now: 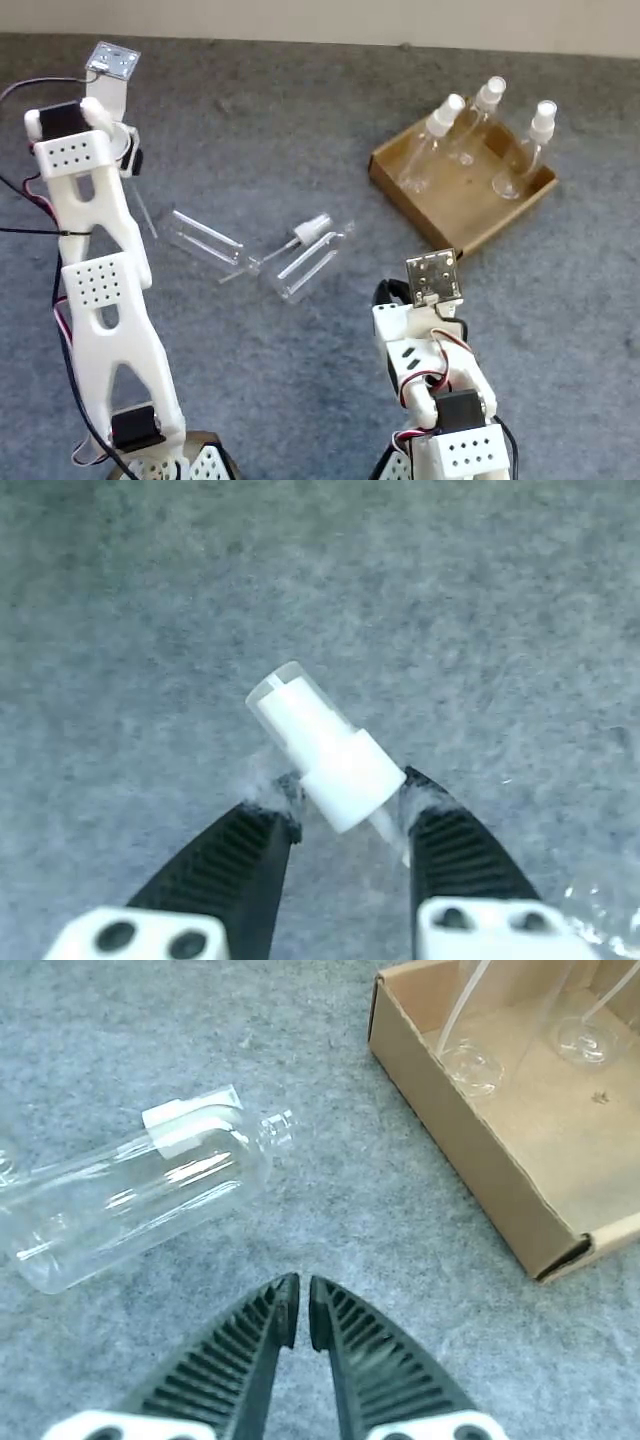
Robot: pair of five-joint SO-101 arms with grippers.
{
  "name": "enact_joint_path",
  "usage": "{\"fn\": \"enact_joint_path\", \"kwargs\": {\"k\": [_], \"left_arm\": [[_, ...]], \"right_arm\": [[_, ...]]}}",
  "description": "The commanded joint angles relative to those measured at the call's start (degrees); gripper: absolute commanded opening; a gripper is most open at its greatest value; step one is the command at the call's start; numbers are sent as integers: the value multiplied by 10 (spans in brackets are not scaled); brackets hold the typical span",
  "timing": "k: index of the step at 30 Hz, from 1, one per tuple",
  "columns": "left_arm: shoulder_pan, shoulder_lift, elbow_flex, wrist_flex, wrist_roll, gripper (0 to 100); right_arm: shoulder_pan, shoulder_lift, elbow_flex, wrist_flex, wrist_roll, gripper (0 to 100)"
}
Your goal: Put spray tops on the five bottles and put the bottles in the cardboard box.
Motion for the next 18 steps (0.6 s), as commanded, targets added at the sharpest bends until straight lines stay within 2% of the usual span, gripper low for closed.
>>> {"fn": "enact_joint_path", "kwargs": {"k": [1, 6, 18], "left_arm": [[-17, -66, -11, 8, -9, 72], [-19, -107, 29, 9, -9, 72], [4, -324, 421, 5, -13, 74]], "right_arm": [[-4, -7, 30, -12, -1, 24], [-4, -7, 30, -12, -1, 24], [-4, -7, 29, -12, -1, 24]]}}
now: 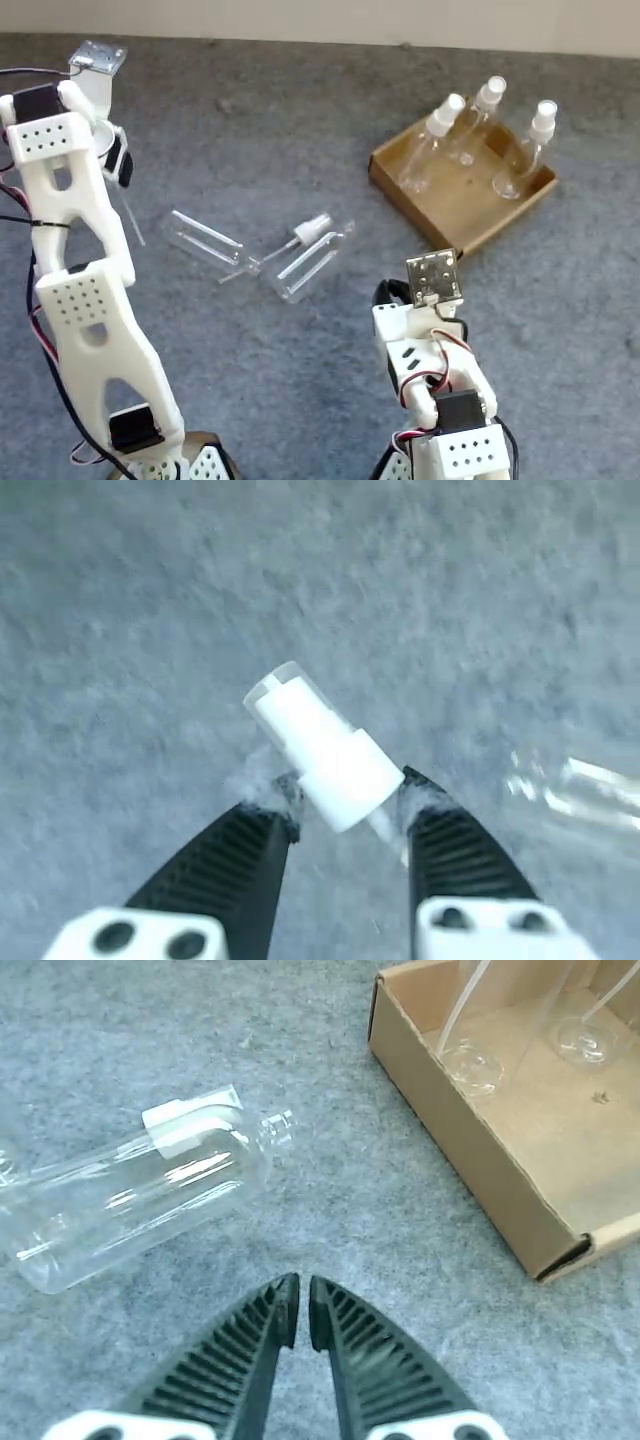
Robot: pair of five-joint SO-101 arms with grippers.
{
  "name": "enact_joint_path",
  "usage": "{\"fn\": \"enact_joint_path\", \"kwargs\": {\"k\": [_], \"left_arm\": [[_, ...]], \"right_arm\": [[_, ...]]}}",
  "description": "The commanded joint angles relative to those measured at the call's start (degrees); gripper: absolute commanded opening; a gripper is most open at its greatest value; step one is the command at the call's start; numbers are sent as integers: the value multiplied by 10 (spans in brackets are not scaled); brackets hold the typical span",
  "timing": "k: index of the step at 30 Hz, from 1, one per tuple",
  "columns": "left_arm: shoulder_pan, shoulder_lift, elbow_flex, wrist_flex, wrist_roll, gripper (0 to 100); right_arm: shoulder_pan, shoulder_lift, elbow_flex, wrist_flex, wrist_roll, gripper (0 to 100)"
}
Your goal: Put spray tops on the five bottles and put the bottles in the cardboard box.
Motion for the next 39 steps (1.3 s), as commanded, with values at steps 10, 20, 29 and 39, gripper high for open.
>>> {"fn": "enact_joint_path", "kwargs": {"k": [10, 20, 29, 39], "left_arm": [[38, -109, 214, -1, -11, 74], [83, -110, 313, -32, -115, 74], [143, -114, 320, -29, -138, 73], [148, -110, 321, -28, -139, 74]], "right_arm": [[-4, -7, 29, -12, -1, 24], [-4, -7, 29, -12, -1, 24], [-4, -7, 29, -12, -1, 24], [-4, -7, 29, -12, -1, 24]]}}
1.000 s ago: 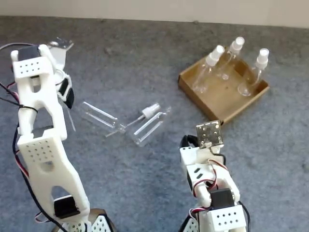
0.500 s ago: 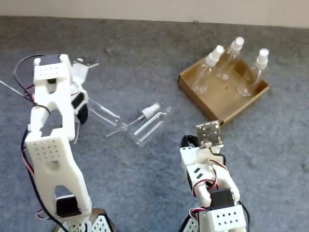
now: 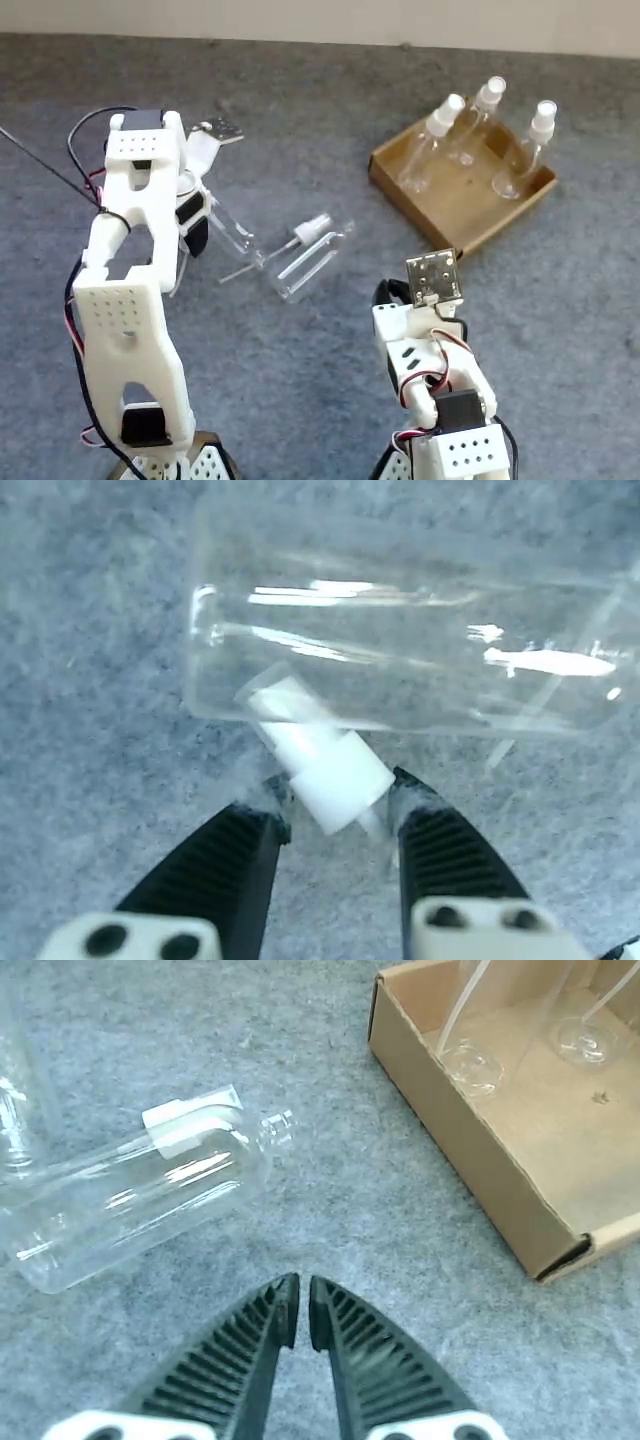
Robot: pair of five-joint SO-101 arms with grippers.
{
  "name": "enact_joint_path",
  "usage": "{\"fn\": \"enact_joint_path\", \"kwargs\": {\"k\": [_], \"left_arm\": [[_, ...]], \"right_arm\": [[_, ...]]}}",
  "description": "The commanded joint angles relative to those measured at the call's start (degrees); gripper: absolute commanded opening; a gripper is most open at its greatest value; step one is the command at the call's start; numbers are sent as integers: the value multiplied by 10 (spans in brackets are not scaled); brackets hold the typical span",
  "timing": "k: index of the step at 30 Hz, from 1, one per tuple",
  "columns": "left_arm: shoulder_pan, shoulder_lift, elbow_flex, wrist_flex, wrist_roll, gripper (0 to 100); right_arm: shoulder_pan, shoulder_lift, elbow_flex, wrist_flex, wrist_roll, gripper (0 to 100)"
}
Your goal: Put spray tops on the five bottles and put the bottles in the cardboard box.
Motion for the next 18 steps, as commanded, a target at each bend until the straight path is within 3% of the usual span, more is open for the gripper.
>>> {"fn": "enact_joint_path", "kwargs": {"k": [1, 11, 18], "left_arm": [[6, -44, 2, -3, -6, 74], [0, -44, 3, -3, -9, 79], [-20, -44, 2, 13, -6, 240]], "right_arm": [[-4, -7, 29, -12, -1, 24], [-4, -7, 29, -12, -1, 24], [-4, -7, 29, -12, -1, 24]]}}
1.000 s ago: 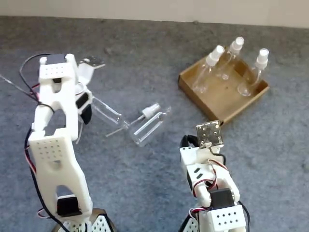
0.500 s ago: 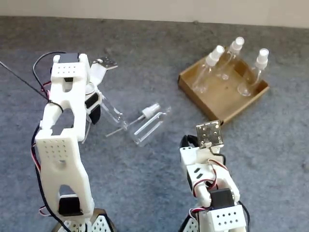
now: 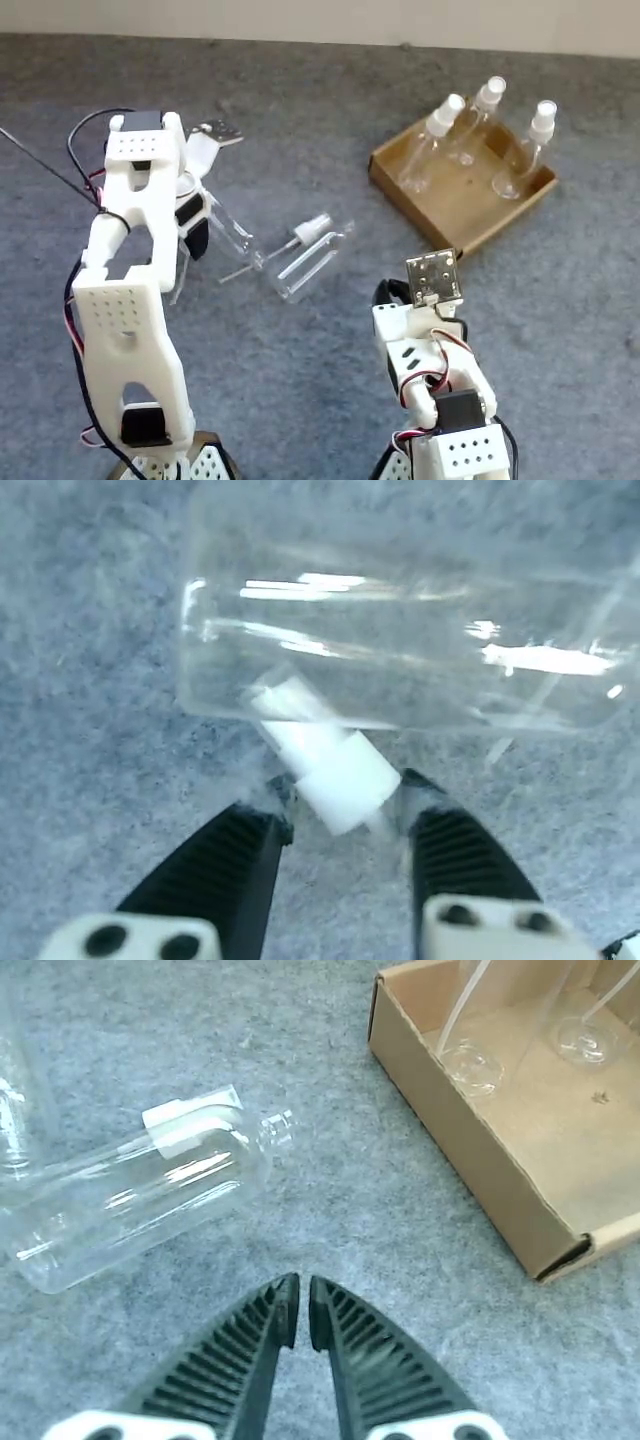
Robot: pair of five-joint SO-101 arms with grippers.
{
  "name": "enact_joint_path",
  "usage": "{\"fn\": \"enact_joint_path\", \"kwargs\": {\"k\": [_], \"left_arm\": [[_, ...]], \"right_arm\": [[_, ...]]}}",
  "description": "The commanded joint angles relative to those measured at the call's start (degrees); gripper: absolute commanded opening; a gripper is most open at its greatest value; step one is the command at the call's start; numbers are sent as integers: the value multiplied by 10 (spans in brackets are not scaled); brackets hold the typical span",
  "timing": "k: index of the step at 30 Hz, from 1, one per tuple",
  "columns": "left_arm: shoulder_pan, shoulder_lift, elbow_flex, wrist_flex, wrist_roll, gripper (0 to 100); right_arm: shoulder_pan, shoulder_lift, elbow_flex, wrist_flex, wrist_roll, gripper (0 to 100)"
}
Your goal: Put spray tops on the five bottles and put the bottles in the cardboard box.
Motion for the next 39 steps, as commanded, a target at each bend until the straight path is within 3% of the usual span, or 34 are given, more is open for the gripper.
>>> {"fn": "enact_joint_path", "kwargs": {"k": [1, 11, 17, 32, 36, 39], "left_arm": [[-19, -44, -2, 13, -4, 257], [-36, -102, -8, 25, 0, 266], [-29, -209, 17, 25, 102, 266], [41, -487, 309, 17, 110, 266], [39, -550, 400, -32, 110, 266], [42, -591, 495, -103, 111, 266]], "right_arm": [[-4, -7, 29, -12, -1, 24], [-4, -7, 29, -12, -1, 24], [-4, -7, 29, -12, -1, 24], [-4, -7, 28, -12, 0, 24], [-5, -7, 24, -12, 0, 33], [-5, -7, 24, -12, 0, 95]]}}
